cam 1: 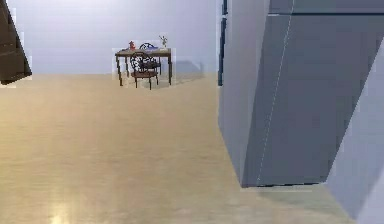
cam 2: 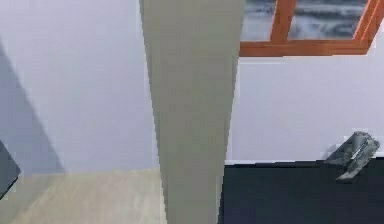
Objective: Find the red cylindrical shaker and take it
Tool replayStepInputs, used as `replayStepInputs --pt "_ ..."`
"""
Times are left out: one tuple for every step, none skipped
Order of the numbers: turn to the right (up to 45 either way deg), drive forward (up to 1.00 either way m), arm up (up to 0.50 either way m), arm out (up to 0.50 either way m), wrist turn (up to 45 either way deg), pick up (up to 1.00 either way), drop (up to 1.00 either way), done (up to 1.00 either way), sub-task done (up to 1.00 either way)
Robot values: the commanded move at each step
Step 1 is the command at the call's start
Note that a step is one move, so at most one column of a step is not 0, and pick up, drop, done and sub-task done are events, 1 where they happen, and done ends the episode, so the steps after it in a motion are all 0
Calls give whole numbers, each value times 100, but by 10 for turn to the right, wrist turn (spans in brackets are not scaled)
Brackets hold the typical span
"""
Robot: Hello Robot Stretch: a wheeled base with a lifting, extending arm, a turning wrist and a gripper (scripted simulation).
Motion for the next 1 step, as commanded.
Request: replayStepInputs --pt "-180 0 0 0 0 0 0 0 0"
